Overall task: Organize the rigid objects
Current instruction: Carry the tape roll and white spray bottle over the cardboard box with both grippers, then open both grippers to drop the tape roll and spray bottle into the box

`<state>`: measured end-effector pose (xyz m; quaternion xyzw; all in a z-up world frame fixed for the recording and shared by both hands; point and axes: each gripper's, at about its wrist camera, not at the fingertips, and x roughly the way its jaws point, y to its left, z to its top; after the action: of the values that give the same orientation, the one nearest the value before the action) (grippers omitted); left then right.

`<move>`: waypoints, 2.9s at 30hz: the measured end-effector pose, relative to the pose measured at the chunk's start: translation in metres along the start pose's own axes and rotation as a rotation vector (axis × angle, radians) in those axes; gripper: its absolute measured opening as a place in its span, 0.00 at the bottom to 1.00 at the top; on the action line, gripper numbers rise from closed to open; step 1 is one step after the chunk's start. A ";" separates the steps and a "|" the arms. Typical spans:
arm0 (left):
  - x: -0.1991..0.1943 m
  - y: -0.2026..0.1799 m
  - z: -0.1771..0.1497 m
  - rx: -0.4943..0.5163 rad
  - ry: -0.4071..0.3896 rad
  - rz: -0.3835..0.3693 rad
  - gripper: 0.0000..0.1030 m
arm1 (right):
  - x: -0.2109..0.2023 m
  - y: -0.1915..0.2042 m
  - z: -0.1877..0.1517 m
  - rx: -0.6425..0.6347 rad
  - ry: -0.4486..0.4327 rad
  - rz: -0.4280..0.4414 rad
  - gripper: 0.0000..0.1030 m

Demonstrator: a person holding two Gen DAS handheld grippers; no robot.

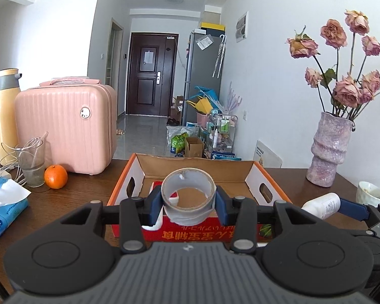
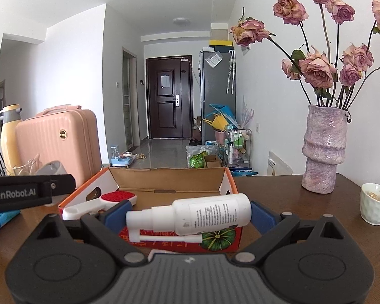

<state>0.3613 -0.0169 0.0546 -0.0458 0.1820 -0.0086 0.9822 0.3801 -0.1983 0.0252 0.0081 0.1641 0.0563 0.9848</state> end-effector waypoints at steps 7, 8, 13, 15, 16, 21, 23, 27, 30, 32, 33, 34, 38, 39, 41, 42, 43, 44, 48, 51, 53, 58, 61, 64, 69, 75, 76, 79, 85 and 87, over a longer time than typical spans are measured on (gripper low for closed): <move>0.025 0.003 0.008 -0.024 0.011 0.008 0.42 | 0.026 -0.002 0.007 0.005 0.015 -0.005 0.95; 0.029 0.004 0.009 -0.024 0.013 0.009 0.42 | 0.030 -0.003 0.009 0.005 0.015 -0.005 0.95; 0.046 0.004 0.013 -0.029 0.022 0.017 0.42 | 0.048 -0.003 0.015 0.015 0.019 0.001 0.95; 0.053 0.004 0.015 -0.030 0.023 0.020 0.42 | 0.056 -0.002 0.018 0.012 0.022 0.003 0.95; 0.057 0.004 0.015 -0.032 0.023 0.022 0.42 | 0.061 -0.002 0.019 0.010 0.024 0.003 0.95; 0.077 0.007 0.020 -0.047 0.038 0.035 0.42 | 0.081 -0.001 0.025 0.006 0.033 -0.001 0.95; 0.085 0.009 0.022 -0.054 0.042 0.040 0.42 | 0.087 -0.001 0.027 0.006 0.036 -0.003 0.95; 0.100 0.011 0.026 -0.063 0.052 0.048 0.42 | 0.102 -0.003 0.030 0.006 0.047 -0.008 0.95; 0.111 0.013 0.027 -0.063 0.060 0.053 0.42 | 0.113 -0.004 0.032 0.008 0.059 -0.007 0.95; 0.116 0.015 0.028 -0.064 0.062 0.058 0.42 | 0.120 -0.004 0.033 0.006 0.065 -0.007 0.95; 0.119 0.016 0.029 -0.064 0.063 0.060 0.42 | 0.123 -0.004 0.034 0.005 0.068 -0.007 0.95; 0.122 0.017 0.030 -0.064 0.064 0.062 0.42 | 0.126 -0.004 0.035 0.004 0.071 -0.007 0.95; 0.131 0.021 0.032 -0.063 0.068 0.070 0.42 | 0.138 -0.003 0.036 -0.001 0.084 -0.008 0.95; 0.134 0.021 0.033 -0.063 0.068 0.073 0.42 | 0.141 -0.003 0.036 -0.003 0.087 -0.008 0.95; 0.138 0.023 0.034 -0.064 0.071 0.076 0.42 | 0.144 0.000 0.035 -0.008 0.094 -0.008 0.95; 0.140 0.023 0.034 -0.064 0.073 0.077 0.42 | 0.146 0.001 0.035 -0.010 0.097 -0.007 0.95; 0.142 0.024 0.035 -0.064 0.076 0.080 0.42 | 0.148 0.001 0.034 -0.012 0.100 -0.007 0.95; 0.144 0.024 0.035 -0.063 0.079 0.081 0.42 | 0.150 0.002 0.034 -0.014 0.103 -0.007 0.95; 0.153 0.027 0.036 -0.059 0.091 0.087 0.42 | 0.155 0.002 0.035 -0.018 0.114 -0.003 0.95; 0.158 0.029 0.037 -0.058 0.104 0.096 0.42 | 0.161 0.002 0.036 -0.024 0.124 -0.001 0.95; 0.160 0.031 0.039 -0.053 0.106 0.102 0.42 | 0.164 0.003 0.036 -0.026 0.131 0.002 0.95; 0.167 0.032 0.040 -0.039 0.117 0.109 0.42 | 0.171 0.003 0.036 -0.037 0.146 0.003 0.95; 0.171 0.035 0.040 -0.047 0.131 0.106 0.42 | 0.173 0.002 0.035 -0.036 0.155 0.000 0.95; 0.171 0.037 0.039 -0.044 0.135 0.104 0.42 | 0.173 0.003 0.035 -0.040 0.164 0.007 0.95; 0.170 0.036 0.038 -0.040 0.152 0.138 0.73 | 0.174 0.001 0.035 -0.033 0.171 -0.012 0.98; 0.163 0.043 0.039 -0.056 0.118 0.184 1.00 | 0.174 -0.005 0.037 -0.011 0.172 -0.023 1.00; 0.162 0.044 0.039 -0.057 0.118 0.185 1.00 | 0.174 -0.005 0.037 -0.010 0.173 -0.023 1.00; 0.162 0.046 0.038 -0.059 0.124 0.187 1.00 | 0.174 -0.003 0.036 -0.011 0.174 -0.025 1.00; 0.161 0.046 0.037 -0.062 0.128 0.184 1.00 | 0.173 -0.003 0.036 -0.011 0.172 -0.025 1.00; 0.160 0.046 0.038 -0.061 0.125 0.181 1.00 | 0.172 -0.003 0.036 -0.011 0.169 -0.023 1.00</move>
<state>0.5242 0.0272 0.0283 -0.0584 0.2467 0.0827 0.9638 0.5539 -0.1813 0.0037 -0.0042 0.2464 0.0464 0.9681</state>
